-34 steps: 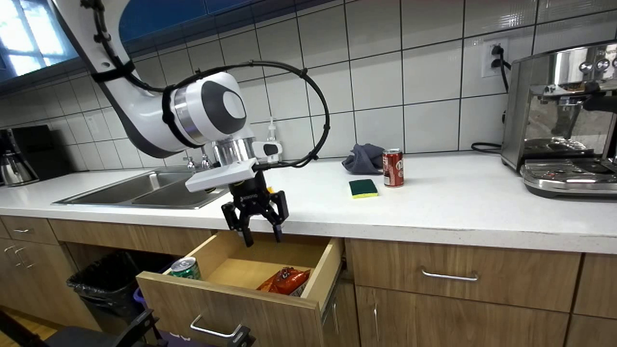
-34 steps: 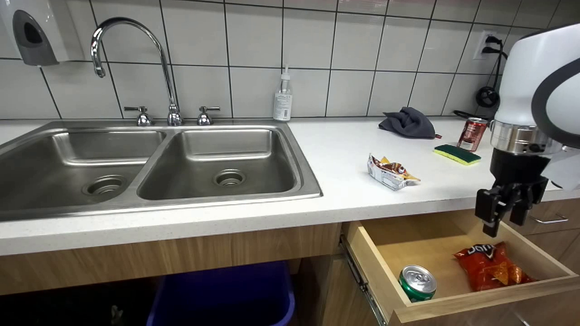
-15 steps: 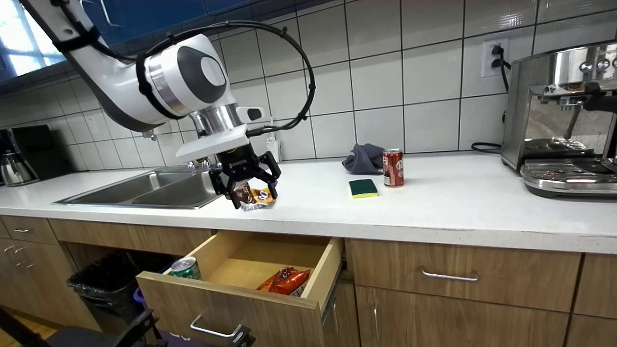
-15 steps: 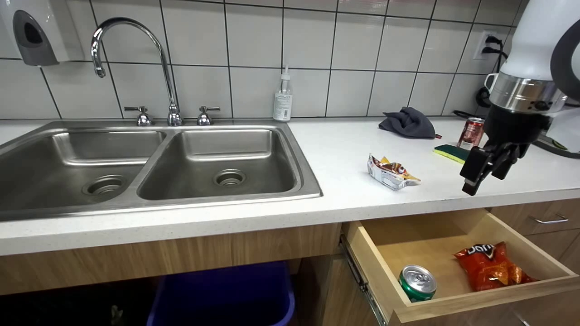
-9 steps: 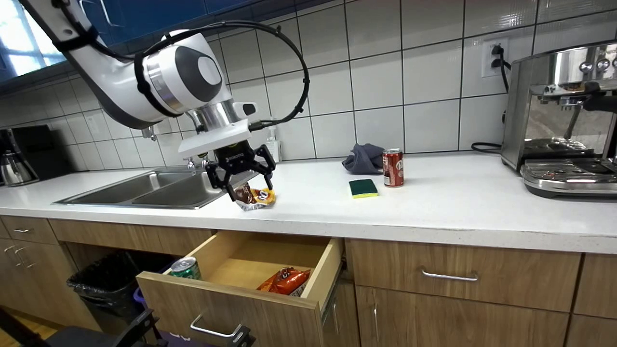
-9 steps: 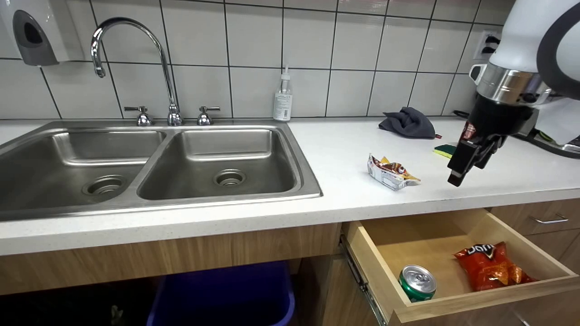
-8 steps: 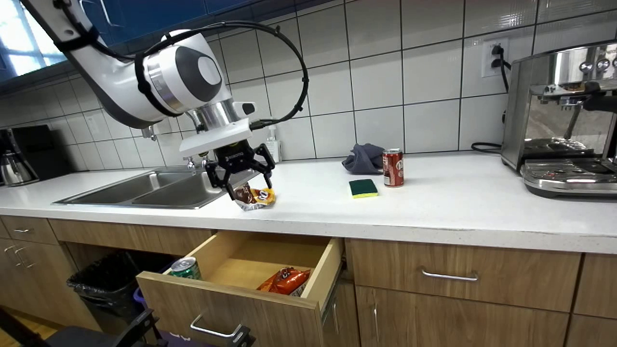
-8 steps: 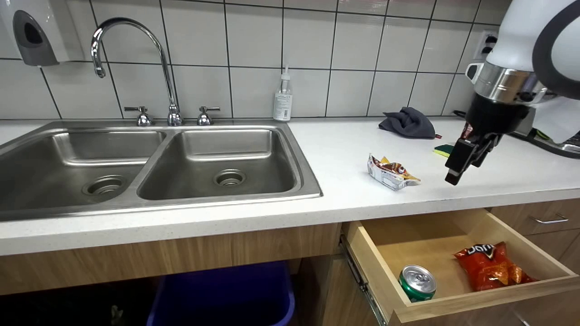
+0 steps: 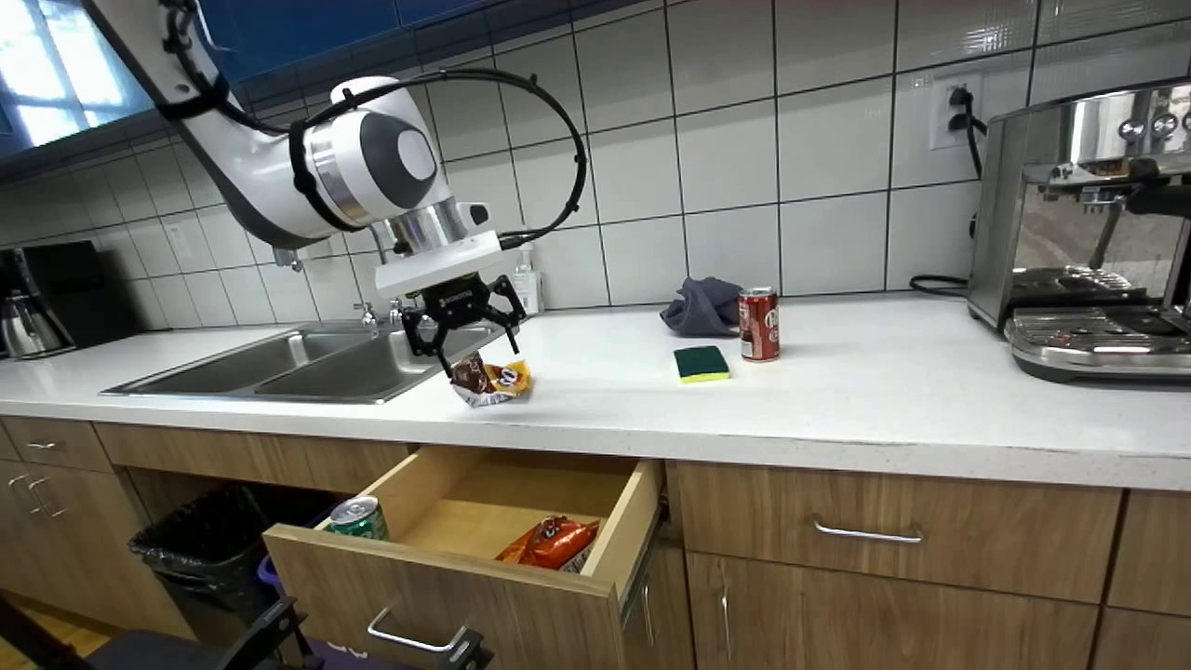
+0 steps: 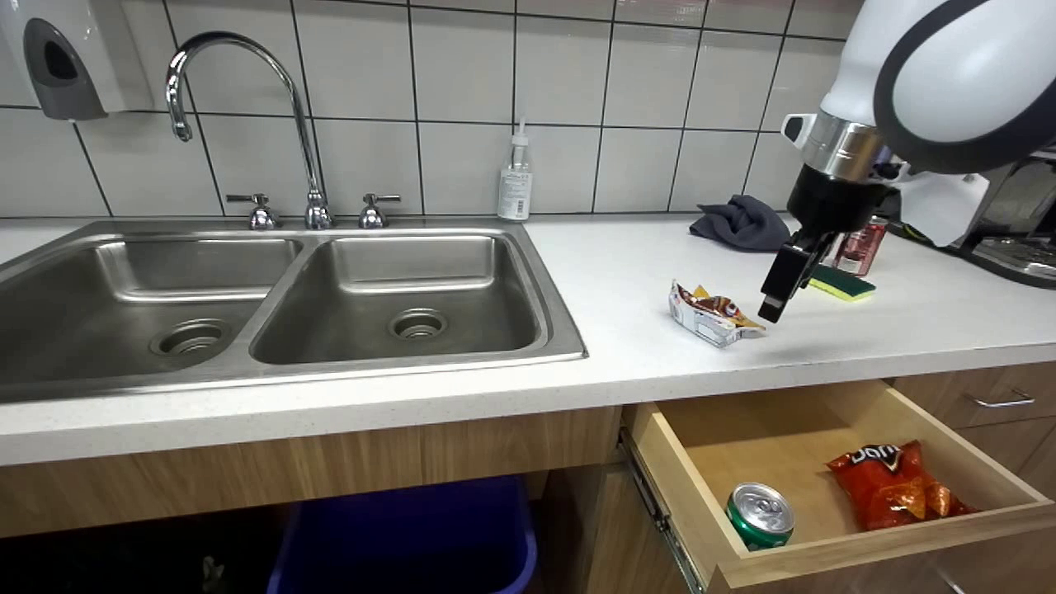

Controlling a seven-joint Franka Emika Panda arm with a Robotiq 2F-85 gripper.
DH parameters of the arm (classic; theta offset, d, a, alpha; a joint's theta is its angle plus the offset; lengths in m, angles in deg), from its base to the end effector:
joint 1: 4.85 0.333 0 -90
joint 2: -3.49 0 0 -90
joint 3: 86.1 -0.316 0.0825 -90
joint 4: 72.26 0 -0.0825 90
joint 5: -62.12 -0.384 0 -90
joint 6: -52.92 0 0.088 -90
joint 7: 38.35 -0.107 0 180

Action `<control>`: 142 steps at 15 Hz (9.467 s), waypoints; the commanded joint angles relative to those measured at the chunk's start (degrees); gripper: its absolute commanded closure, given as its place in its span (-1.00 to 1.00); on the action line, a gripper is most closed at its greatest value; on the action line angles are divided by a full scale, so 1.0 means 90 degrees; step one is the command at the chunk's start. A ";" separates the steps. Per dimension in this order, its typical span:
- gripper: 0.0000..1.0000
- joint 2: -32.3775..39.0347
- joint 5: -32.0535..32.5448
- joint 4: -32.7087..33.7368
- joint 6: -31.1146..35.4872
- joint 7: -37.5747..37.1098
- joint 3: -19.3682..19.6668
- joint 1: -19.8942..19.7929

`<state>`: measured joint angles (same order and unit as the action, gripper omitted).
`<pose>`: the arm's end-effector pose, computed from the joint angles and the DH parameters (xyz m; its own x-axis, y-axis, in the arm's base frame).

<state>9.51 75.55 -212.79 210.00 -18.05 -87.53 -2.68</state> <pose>0.4993 0.0407 0.2740 0.7998 0.5891 0.1154 0.5671 -0.8045 0.1765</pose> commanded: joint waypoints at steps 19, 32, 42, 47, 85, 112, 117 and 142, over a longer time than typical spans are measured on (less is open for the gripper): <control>-1.00 0.1473 -0.0973 0.1702 -0.0143 0.3523 -0.0876 -0.0702; -1.00 0.1800 -0.1020 0.2102 -0.0188 0.3796 -0.1035 -0.0768; -0.47 0.2006 -0.1150 0.2367 -0.0315 0.4090 -0.1123 -0.0922; 0.13 0.2068 -0.1101 0.2443 -0.0342 0.4082 -0.1081 -0.0887; 1.00 -0.0044 -0.1989 0.0321 -0.0194 0.4267 -0.0790 -0.1220; 1.00 -0.1223 0.0032 -0.1710 -0.0480 0.2025 -0.0078 -0.0239; 1.00 -0.0850 0.0275 -0.1608 -0.0476 0.1685 -0.0092 -0.0169; -0.11 0.0649 0.0832 -0.0702 -0.0742 0.0877 -0.0083 -0.0079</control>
<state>14.83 81.16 -220.78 205.61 -7.86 -88.53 -3.89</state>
